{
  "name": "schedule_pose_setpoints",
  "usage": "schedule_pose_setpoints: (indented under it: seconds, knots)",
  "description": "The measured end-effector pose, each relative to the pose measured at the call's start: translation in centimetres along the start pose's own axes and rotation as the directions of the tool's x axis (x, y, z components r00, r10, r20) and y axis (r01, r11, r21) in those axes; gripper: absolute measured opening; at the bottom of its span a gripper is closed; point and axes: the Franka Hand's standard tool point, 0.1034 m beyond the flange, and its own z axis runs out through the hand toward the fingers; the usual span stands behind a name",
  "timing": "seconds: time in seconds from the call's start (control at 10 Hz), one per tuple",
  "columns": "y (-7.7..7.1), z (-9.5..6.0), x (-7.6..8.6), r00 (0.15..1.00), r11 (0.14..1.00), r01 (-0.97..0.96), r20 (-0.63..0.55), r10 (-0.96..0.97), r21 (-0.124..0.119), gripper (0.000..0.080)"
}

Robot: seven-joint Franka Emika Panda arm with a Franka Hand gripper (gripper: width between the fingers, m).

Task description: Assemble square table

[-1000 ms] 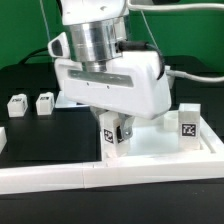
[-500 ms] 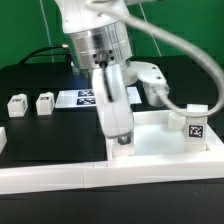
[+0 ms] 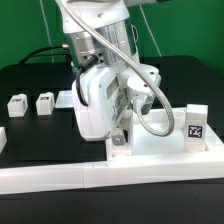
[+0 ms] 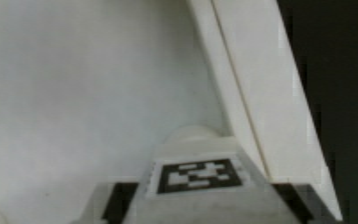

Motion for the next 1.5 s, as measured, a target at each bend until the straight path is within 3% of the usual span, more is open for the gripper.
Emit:
schedule_pose_setpoints:
  seconds: [0.1,0.2,0.3,0.4,0.6,1.2,1.4,1.5]
  knots:
    - [0.0,0.1,0.0,1.000,1.000,0.000,-0.001,0.000,-0.002,0.0297]
    - [0.1,0.1,0.0,1.000,1.000,0.001,-0.001,-0.001,-0.002,0.0485]
    - [0.1,0.1,0.0,1.000,1.000,0.004,0.000,-0.004,-0.002,0.0596]
    - [0.3,-0.5,-0.3,0.999,0.999,0.041,0.004,-0.041,0.001,0.0635]
    - [1.3,-2.6,-1.6,0.996,0.996,0.084,0.029,-0.083,-0.016,0.0647]
    - [1.4,-2.2,-1.6,0.994,0.994,0.103,0.026,-0.103,-0.017,0.0649]
    - [2.1,-5.2,-3.5,0.977,0.978,0.208,0.050,-0.208,0.010,0.0649]
    - [2.6,-5.8,-3.9,0.950,0.950,0.312,0.031,-0.312,0.012,0.0649]
